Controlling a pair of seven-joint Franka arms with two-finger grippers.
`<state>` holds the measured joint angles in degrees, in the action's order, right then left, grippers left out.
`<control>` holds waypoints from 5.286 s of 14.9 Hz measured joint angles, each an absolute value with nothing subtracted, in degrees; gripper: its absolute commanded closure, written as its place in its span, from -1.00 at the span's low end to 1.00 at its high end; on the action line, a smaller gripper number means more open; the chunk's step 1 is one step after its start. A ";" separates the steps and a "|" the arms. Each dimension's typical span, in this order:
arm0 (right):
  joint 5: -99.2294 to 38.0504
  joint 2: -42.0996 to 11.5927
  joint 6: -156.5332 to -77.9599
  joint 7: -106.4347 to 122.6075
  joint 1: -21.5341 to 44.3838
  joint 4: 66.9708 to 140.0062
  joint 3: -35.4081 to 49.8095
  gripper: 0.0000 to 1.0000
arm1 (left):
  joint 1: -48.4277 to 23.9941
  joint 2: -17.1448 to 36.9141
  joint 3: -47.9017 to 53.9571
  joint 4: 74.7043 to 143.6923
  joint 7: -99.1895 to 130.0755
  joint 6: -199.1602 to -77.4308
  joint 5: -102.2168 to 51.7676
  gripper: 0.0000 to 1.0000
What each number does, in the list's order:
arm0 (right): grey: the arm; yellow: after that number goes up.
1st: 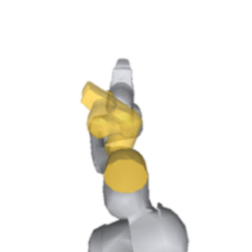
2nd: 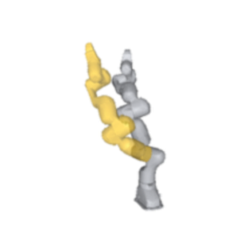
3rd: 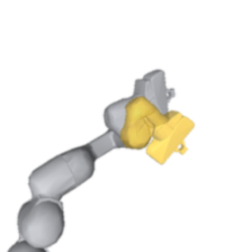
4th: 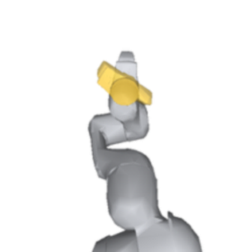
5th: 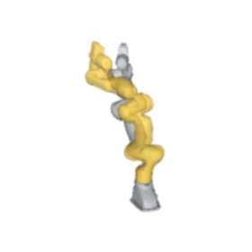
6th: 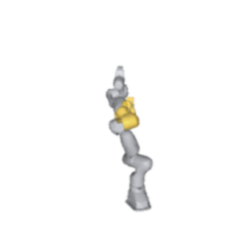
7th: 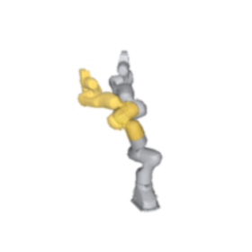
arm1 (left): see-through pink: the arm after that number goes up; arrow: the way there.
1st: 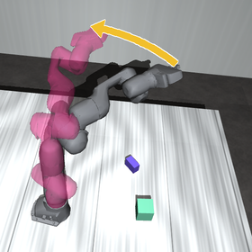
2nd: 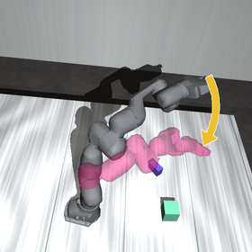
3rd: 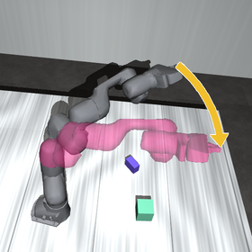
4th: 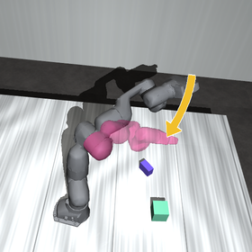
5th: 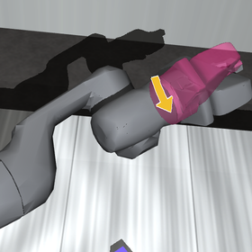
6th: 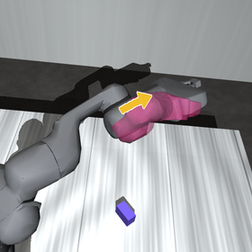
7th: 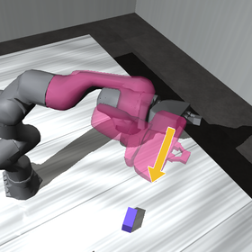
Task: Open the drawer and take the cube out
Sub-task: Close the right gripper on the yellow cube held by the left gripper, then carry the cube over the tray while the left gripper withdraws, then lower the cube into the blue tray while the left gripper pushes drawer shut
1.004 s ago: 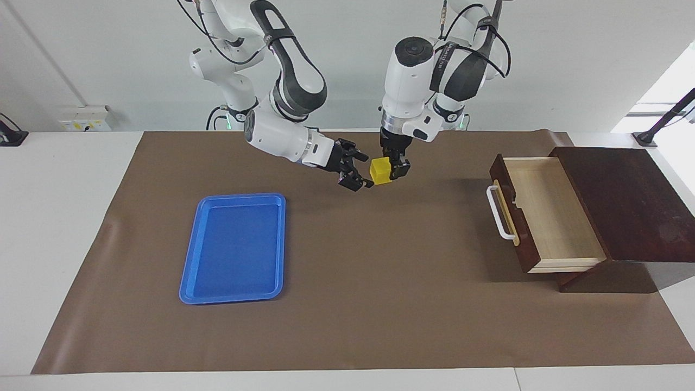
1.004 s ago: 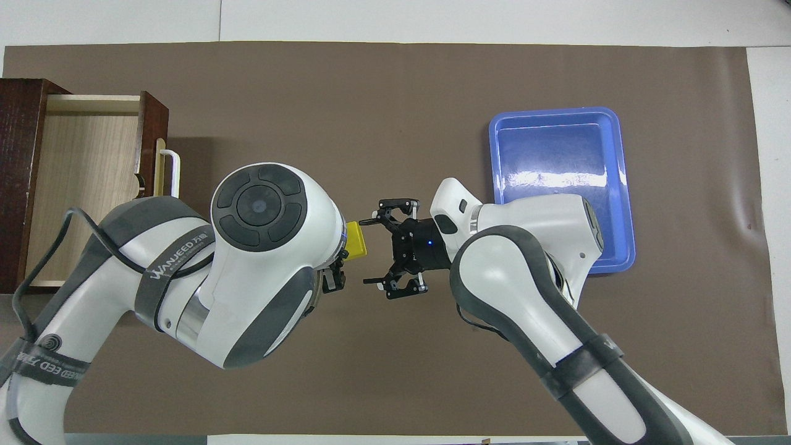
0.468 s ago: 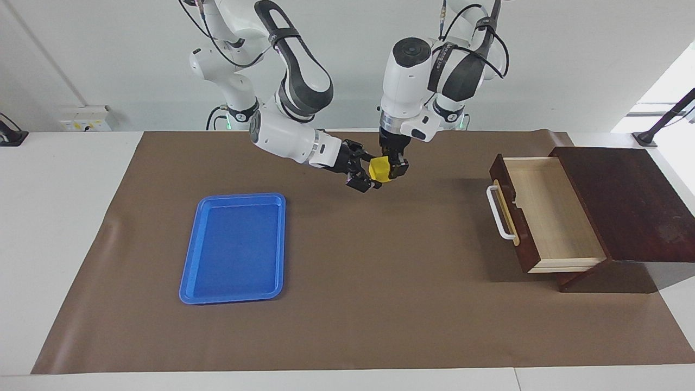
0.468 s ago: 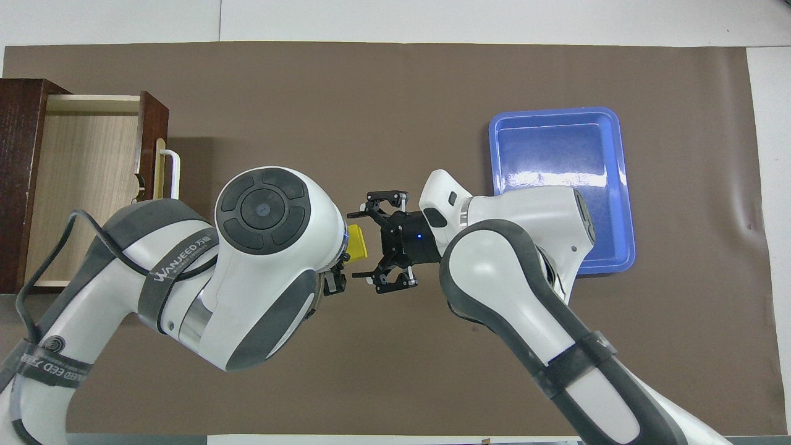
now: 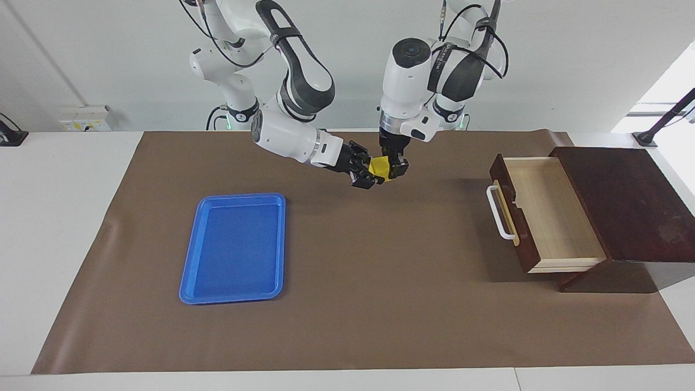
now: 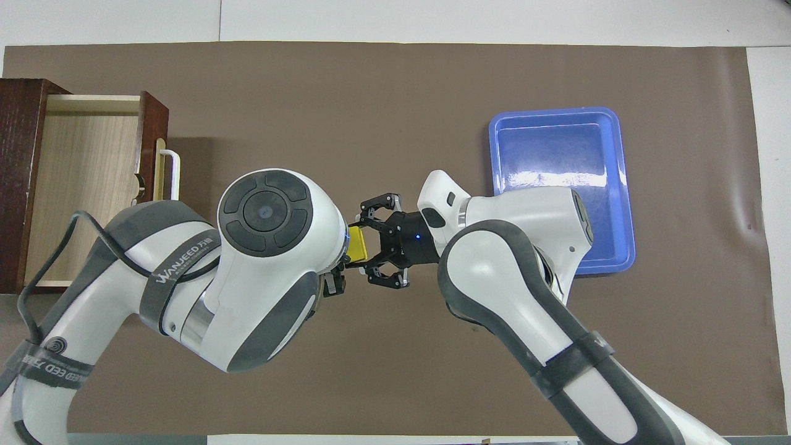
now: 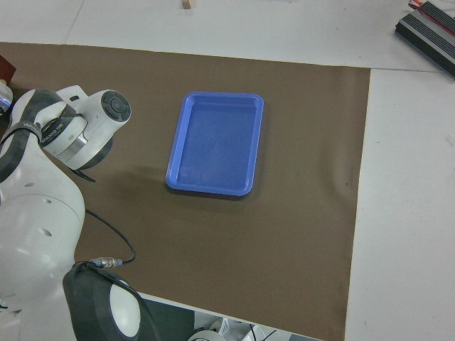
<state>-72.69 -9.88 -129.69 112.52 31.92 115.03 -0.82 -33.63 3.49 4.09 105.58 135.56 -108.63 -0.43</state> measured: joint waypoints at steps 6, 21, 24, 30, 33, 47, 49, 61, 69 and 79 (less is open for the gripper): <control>-72.69 -9.90 -129.68 112.49 31.91 115.03 -0.82 1.00 | -33.64 3.48 4.08 105.61 135.55 -108.65 -0.43 1.00; -72.71 -9.91 -129.75 112.23 31.84 114.58 -0.97 1.00 | -28.27 0.73 2.29 105.30 127.90 -107.12 -0.47 -1.00; -72.71 -9.91 -129.41 112.21 30.58 114.54 -1.28 1.00 | -22.59 -0.21 2.05 105.75 118.93 -105.58 -0.47 -1.00; -65.40 -10.14 -122.33 112.21 17.35 115.12 -1.82 1.00 | -16.41 -0.59 1.92 113.98 113.61 -113.61 0.63 -1.00; -62.08 -10.32 -121.64 112.48 10.45 117.26 -2.02 1.00 | -11.93 0.10 1.95 117.07 107.97 -119.05 1.20 -1.00; -60.60 -16.39 -120.51 124.75 -3.37 120.63 -1.75 1.00 | 7.36 0.35 2.05 117.27 87.54 -122.76 5.45 -1.00; -60.60 -16.39 -120.64 126.03 -3.23 120.90 -1.50 1.00 | 10.17 0.38 2.03 117.27 84.17 -123.35 5.46 -1.00; -60.63 -18.44 -122.70 135.44 -2.82 122.59 -1.28 0.24 | 6.30 0.57 3.60 103.48 62.68 -109.96 5.70 -1.00; -60.63 -18.44 -122.68 135.54 -2.79 122.87 -1.26 -1.00 | 3.24 0.56 4.07 97.13 30.98 -93.68 2.97 -1.00; -60.65 -18.12 -118.65 130.95 -2.78 119.80 -1.24 -1.00 | 0.59 2.59 3.43 91.07 8.47 -84.05 -0.32 -1.00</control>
<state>-60.65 -18.12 -118.65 130.95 -2.78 119.80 -1.24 0.59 2.59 3.43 91.07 8.47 -84.05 -0.32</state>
